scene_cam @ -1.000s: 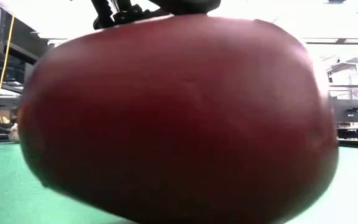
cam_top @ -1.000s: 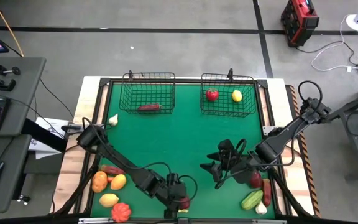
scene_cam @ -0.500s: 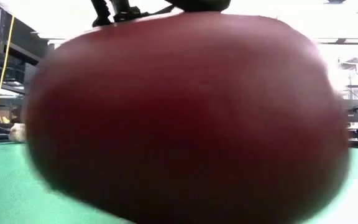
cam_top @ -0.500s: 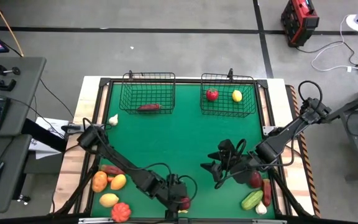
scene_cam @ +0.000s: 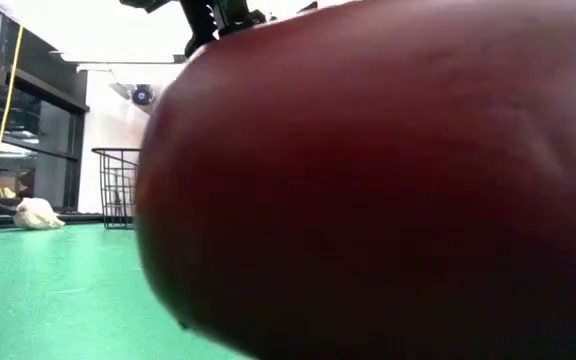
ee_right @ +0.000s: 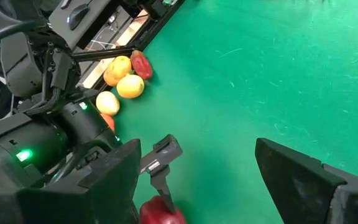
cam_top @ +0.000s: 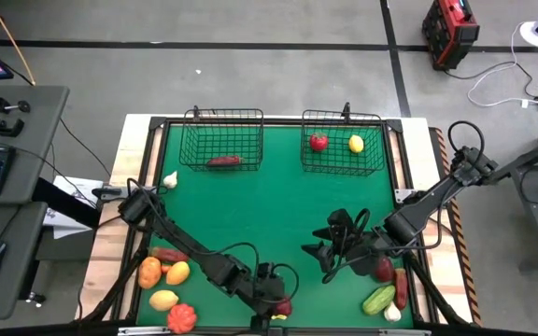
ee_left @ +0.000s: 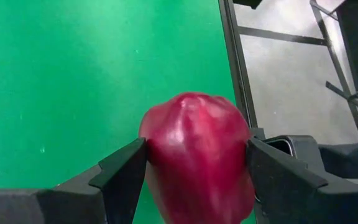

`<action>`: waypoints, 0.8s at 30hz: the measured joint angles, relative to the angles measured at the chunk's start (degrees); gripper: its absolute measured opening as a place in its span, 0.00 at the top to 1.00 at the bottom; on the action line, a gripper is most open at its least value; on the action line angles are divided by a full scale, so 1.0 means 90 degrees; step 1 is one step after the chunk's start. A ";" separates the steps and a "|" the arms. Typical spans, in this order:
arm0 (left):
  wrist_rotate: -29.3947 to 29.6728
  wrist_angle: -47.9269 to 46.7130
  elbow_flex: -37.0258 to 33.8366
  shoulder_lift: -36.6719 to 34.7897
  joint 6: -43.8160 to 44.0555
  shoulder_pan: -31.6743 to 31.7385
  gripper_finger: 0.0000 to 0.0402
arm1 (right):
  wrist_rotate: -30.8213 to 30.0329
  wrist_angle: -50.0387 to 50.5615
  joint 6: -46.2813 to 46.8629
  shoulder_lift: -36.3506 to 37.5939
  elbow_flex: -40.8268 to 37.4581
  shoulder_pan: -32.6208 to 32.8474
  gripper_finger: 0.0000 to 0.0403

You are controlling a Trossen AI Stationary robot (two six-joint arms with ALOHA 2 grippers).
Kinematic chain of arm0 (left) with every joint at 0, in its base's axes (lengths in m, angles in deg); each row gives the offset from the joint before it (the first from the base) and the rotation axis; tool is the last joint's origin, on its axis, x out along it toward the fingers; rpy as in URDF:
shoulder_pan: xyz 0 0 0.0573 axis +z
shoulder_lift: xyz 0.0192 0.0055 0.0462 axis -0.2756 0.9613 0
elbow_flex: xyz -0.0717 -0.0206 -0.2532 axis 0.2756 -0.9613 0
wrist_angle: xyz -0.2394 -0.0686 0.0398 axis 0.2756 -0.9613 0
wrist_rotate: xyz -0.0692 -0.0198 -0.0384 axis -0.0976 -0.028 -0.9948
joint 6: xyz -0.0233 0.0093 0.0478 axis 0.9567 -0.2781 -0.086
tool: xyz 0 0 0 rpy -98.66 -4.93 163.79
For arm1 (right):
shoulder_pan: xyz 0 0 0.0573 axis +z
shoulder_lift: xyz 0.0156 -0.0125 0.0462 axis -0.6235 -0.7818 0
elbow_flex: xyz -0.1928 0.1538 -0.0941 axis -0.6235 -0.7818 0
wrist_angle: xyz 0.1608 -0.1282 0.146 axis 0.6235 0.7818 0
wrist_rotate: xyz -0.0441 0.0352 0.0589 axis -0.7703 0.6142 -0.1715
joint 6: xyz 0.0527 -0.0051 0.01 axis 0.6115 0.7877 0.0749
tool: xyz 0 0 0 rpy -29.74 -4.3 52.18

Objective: Sort produce into baskets
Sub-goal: Put the left red apple into the right wire basket

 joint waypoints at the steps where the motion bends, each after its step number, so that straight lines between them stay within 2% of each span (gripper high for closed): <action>1: -0.0007 0.0002 0.0002 0.0000 0.0000 0.0010 0.36 | 0.0000 0.0000 -0.0003 0.0000 0.0000 0.0000 0.23; 7: -0.0022 -0.0021 0.0005 0.0000 0.0000 0.0053 0.33 | 0.0000 0.0000 -0.0010 0.0000 0.0000 0.0000 0.23; 18: -0.0303 -0.0181 -0.0022 0.0051 -0.0188 0.0046 0.14 | 0.0036 0.0050 -0.0018 0.0000 0.0000 0.0000 0.23; 24: -0.0291 -0.0119 -0.0017 0.0030 0.0092 0.0058 0.13 | 0.0041 0.0147 -0.0018 0.0000 0.0000 0.0000 0.23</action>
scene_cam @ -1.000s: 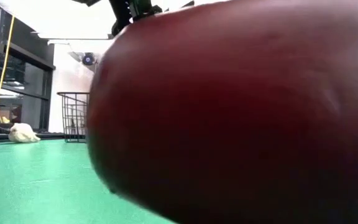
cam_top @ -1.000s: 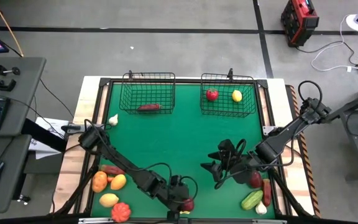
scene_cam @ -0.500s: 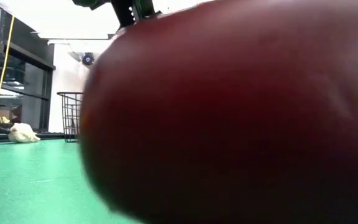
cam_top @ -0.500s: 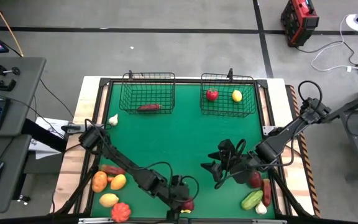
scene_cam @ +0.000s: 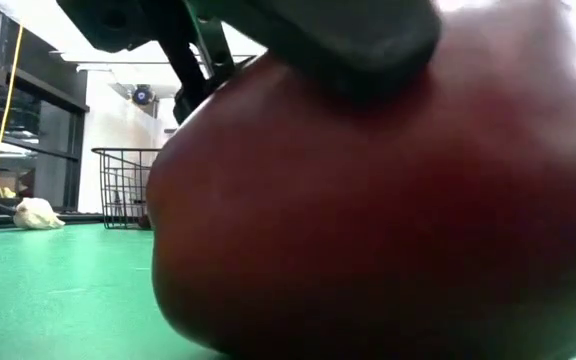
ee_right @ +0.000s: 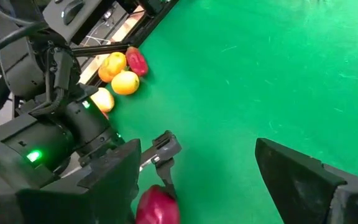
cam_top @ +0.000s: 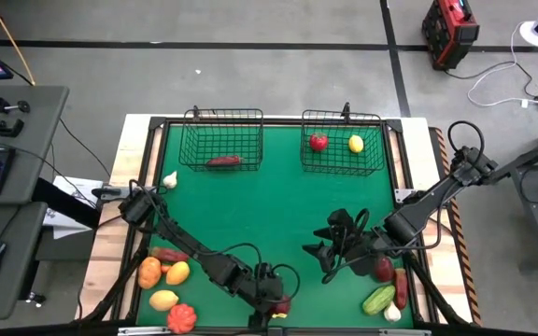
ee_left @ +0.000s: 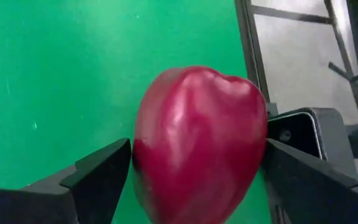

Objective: Sort produce into baskets
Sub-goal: Put the left red apple into the right wire basket

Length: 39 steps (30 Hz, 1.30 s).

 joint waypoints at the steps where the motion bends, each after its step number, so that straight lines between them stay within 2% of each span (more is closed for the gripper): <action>1: 0.0000 0.0012 0.0000 -0.0001 0.0042 0.0001 0.13 | 0.0000 0.0001 0.0000 0.0000 0.0000 0.0002 0.23; 9: -0.0044 0.0093 0.0010 -0.0011 -0.0143 0.0089 0.13 | -0.0001 0.0001 0.0000 0.0000 0.0000 0.0002 0.23; 17: -0.0653 0.0011 0.0019 -0.0016 0.0267 0.0365 0.13 | -0.0036 0.0020 0.0000 0.0000 0.0000 0.0000 0.23; 30: -0.0453 -0.0529 0.0046 -0.0057 0.0214 0.0407 0.18 | -0.0047 0.0021 0.0015 0.0000 0.0000 0.0002 0.23; 34: -0.0414 -0.0716 0.0049 -0.0116 0.0127 0.0442 0.28 | -0.0237 -0.0049 0.0094 0.0000 0.0000 0.0002 0.23; 37: -0.0262 -0.1145 0.0027 -0.0345 -0.0245 0.0460 0.39 | -0.0777 -0.0379 0.0116 0.0000 0.0000 0.0002 0.23; 39: -0.0091 -0.1458 0.0007 -0.0628 -0.0573 0.0502 0.39 | -0.1243 -0.0742 -0.0111 0.0000 0.0000 -0.0003 0.23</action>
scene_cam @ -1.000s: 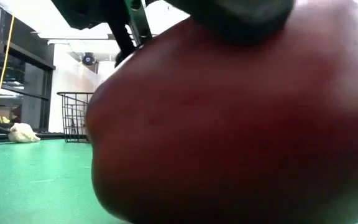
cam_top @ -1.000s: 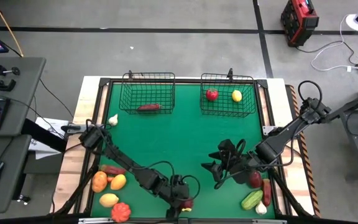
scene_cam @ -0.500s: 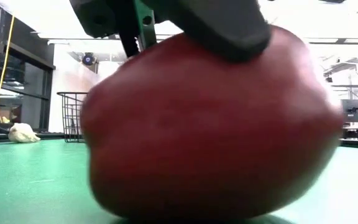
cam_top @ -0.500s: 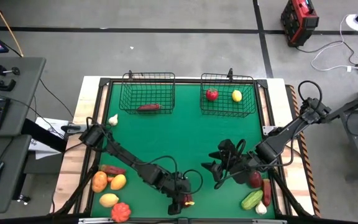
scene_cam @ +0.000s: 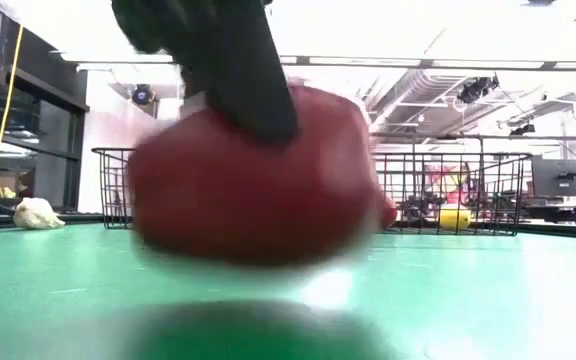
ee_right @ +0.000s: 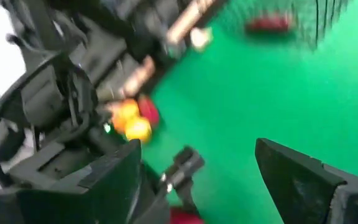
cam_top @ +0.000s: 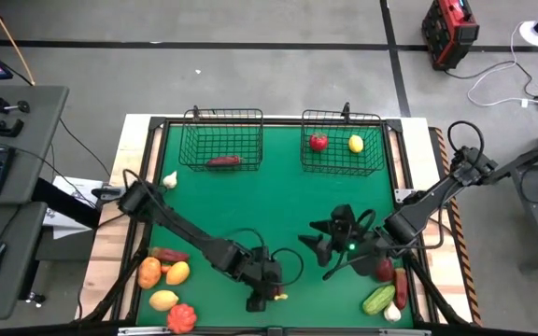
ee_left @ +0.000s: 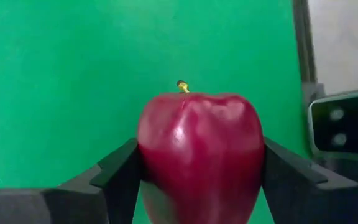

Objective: Sort produce into baskets
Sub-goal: Put the left red apple into the right wire basket

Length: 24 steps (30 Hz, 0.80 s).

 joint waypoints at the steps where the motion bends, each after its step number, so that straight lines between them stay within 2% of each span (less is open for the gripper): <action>1: 0.0159 -0.0132 0.0000 -0.0202 -0.0174 0.0034 0.39 | -0.0298 -0.0239 -0.0157 0.0000 0.0000 -0.0015 0.23; 8: 0.1906 -0.1203 0.0016 -0.1834 -0.1491 0.0579 0.39 | -0.2282 -0.2044 -0.2006 0.0226 0.0000 -0.0284 0.23; 11: 0.2152 -0.1148 0.0022 -0.2388 -0.1920 0.1213 0.39 | -0.2893 -0.2493 -0.2618 0.0544 0.0000 -0.0484 0.23; 15: 0.1881 -0.0892 0.0019 -0.2504 -0.2121 0.2451 0.39 | -0.3201 -0.2581 -0.3628 0.1113 0.0000 -0.0826 0.23; 19: 0.0851 0.0033 0.0017 -0.2159 -0.1693 0.3610 0.39 | -0.3177 -0.2550 -0.4788 0.1640 0.0000 -0.1231 0.23; 24: 0.0036 0.1093 0.0015 -0.1335 -0.1037 0.4326 0.39 | -0.3034 -0.2316 -0.6151 0.2186 0.0000 -0.1761 0.23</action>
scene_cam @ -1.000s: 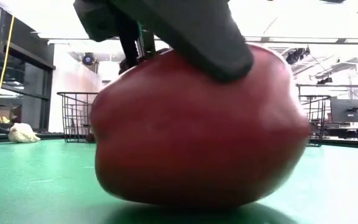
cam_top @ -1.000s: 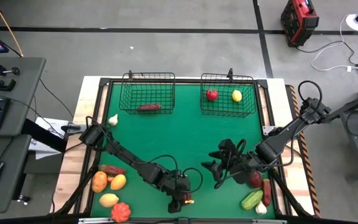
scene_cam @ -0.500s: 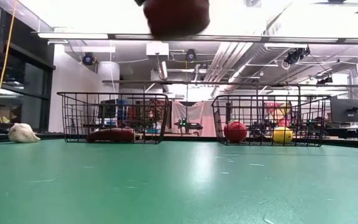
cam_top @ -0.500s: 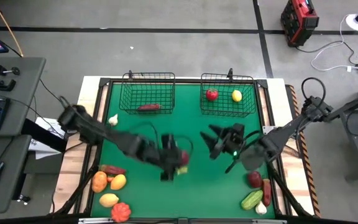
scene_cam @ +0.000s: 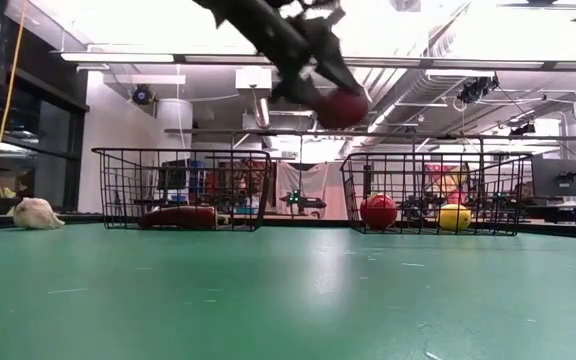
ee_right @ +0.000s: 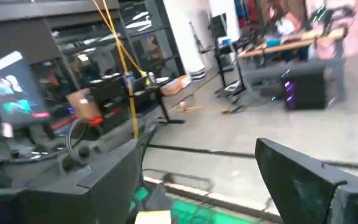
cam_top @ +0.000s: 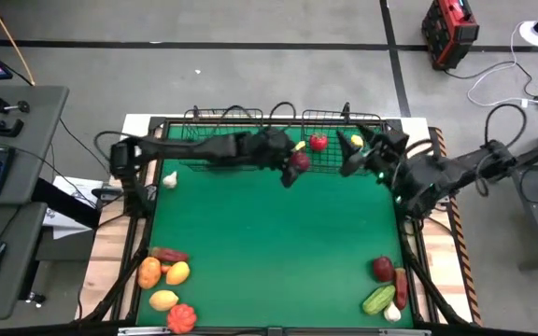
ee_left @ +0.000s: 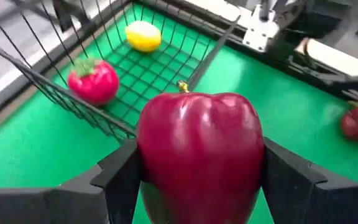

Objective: Sort produce into baskets
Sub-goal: Put the left red apple into the right wire basket, then put the red apple in the right wire basket

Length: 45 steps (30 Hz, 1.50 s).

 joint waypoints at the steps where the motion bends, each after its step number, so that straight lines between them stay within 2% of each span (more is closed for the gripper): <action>1: -0.0144 0.0247 0.0021 0.0152 0.0117 0.0072 0.39 | 0.0072 0.0073 -0.0141 0.0098 0.0000 -0.0114 0.23; 5: -0.0344 0.0420 0.0714 0.0756 0.0129 0.0256 0.39 | 0.0555 0.0393 -0.0307 0.0498 0.0000 -0.0635 0.23; 13: -0.0078 0.0358 0.2417 0.1583 -0.0898 0.0609 0.39 | 0.1757 0.1167 -0.0212 0.0874 0.0000 -0.1572 0.23; 17: -0.0163 0.0156 0.2567 0.2003 -0.0832 0.0775 0.36 | 0.1884 0.1686 0.0179 0.0896 0.0000 -0.1804 0.23; 22: -0.0427 -0.0043 0.2580 0.2129 -0.0607 0.0878 0.19 | 0.1934 0.2128 0.0803 0.0886 0.0000 -0.1969 0.23; 25: -0.0476 -0.0050 0.2584 0.2144 -0.0763 0.0903 0.12 | 0.1934 0.2232 0.0984 0.0886 0.0000 -0.2029 0.23; 32: -0.0872 -0.0237 0.2586 0.1890 -0.0850 0.0953 0.09 | 0.1984 0.2347 0.1354 0.0886 0.0000 -0.2157 0.23; 34: -0.1139 -0.0724 0.2574 0.1754 -0.0765 0.1004 0.10 | 0.2111 0.2686 0.1813 0.0886 0.0000 -0.2159 0.23; 37: -0.1583 -0.1422 0.2572 0.1330 -0.0904 0.1071 0.09 | 0.2950 0.3924 0.2970 0.0886 0.0005 -0.2160 0.23; 41: -0.1671 -0.1905 0.2387 0.0578 -0.1271 0.1163 0.09 | 0.4721 0.6043 0.4949 0.0702 0.0003 -0.2117 0.23; 43: -0.1646 -0.1647 0.2094 0.0181 -0.1301 0.1199 0.09 | 0.5486 0.6719 0.5625 0.0503 -0.0094 -0.1933 0.23; 45: -0.1630 -0.1292 0.1695 -0.0305 -0.1174 0.1258 0.09 | 0.6130 0.6918 0.5938 0.0287 -0.0278 -0.1645 0.23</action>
